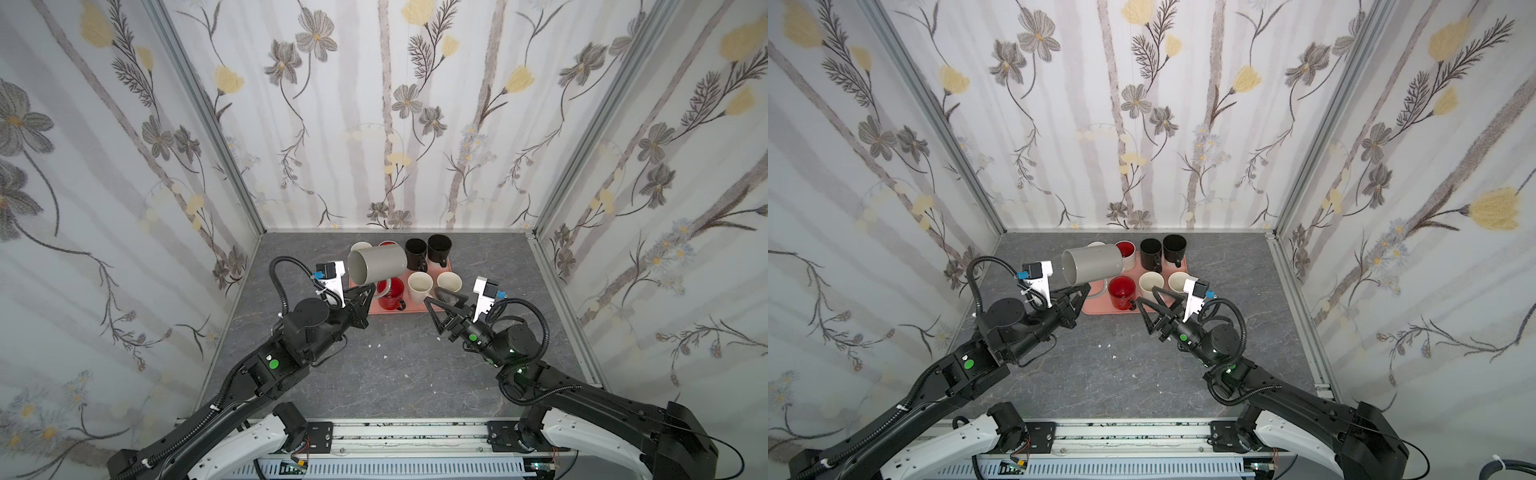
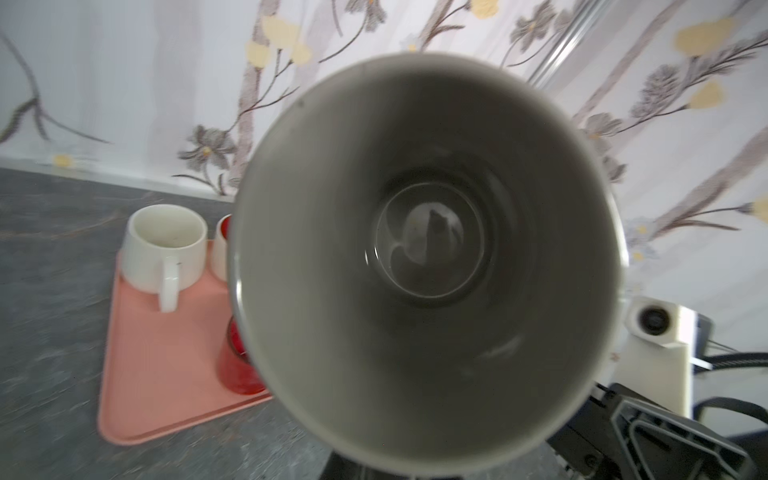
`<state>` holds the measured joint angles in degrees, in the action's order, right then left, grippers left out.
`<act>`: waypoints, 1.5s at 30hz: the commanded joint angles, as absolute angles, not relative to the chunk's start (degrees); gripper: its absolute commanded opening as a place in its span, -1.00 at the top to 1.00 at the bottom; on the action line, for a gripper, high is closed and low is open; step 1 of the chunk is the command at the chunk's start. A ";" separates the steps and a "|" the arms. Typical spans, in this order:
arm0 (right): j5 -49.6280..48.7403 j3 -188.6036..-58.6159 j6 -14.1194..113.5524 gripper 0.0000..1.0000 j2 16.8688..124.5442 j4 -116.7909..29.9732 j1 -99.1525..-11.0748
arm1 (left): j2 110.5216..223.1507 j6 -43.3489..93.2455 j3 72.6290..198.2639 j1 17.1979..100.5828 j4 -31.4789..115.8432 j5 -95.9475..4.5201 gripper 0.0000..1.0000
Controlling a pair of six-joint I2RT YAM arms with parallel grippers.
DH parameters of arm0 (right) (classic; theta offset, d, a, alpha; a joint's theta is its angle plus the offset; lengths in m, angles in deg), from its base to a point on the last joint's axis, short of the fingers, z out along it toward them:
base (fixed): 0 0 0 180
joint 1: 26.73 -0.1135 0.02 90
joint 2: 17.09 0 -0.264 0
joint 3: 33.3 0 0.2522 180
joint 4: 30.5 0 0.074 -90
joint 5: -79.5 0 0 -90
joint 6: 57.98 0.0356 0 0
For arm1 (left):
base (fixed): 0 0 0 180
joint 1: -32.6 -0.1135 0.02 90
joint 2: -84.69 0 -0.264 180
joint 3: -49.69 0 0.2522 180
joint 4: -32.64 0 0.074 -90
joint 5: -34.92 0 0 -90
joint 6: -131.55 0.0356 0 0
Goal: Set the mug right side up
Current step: 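Carry the grey mug upright onto the tray's near corner with the left gripper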
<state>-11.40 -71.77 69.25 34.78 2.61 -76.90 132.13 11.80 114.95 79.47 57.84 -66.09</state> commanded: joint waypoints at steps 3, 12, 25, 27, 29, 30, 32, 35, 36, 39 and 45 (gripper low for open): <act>-19.64 -70.78 66.05 -0.64 31.40 -8.36 -76.66 | 141.07 12.35 121.58 79.34 75.43 -77.37 1.00; -20.22 -68.95 65.95 -0.65 27.20 -10.84 -76.13 | 153.56 15.31 125.24 73.61 77.68 -82.71 1.00; -22.59 -66.30 65.75 -0.69 19.94 -14.72 -74.28 | 168.74 17.96 126.03 70.22 73.21 -83.07 1.00; -23.00 -65.85 65.79 -0.69 19.38 -15.19 -74.15 | 170.11 17.69 125.42 69.98 72.11 -82.34 1.00; -23.07 -65.53 66.02 -0.70 19.05 -15.44 -74.13 | 171.65 17.62 125.21 69.95 71.42 -81.91 1.00; -22.98 -65.46 66.04 -0.70 18.91 -15.59 -74.13 | 172.54 17.58 125.20 70.00 71.11 -81.72 1.00; -22.93 -65.43 66.03 -0.70 18.46 -16.10 -74.12 | 174.40 17.65 125.48 70.00 70.73 -81.62 1.00; -23.07 -65.34 65.97 -0.71 17.91 -16.52 -72.09 | 176.42 17.93 125.92 69.96 70.57 -82.22 1.00; -23.15 -65.25 65.97 -0.71 17.67 -16.62 -72.00 | 176.95 18.00 126.13 69.96 70.62 -82.47 1.00; -23.23 -64.85 66.20 -0.72 17.12 -16.79 -71.73 | 178.27 17.93 126.70 70.00 71.47 -82.55 1.00; -23.88 -64.23 66.53 -0.79 16.66 -16.82 -71.23 | 178.00 17.42 125.77 69.96 72.38 -81.82 0.54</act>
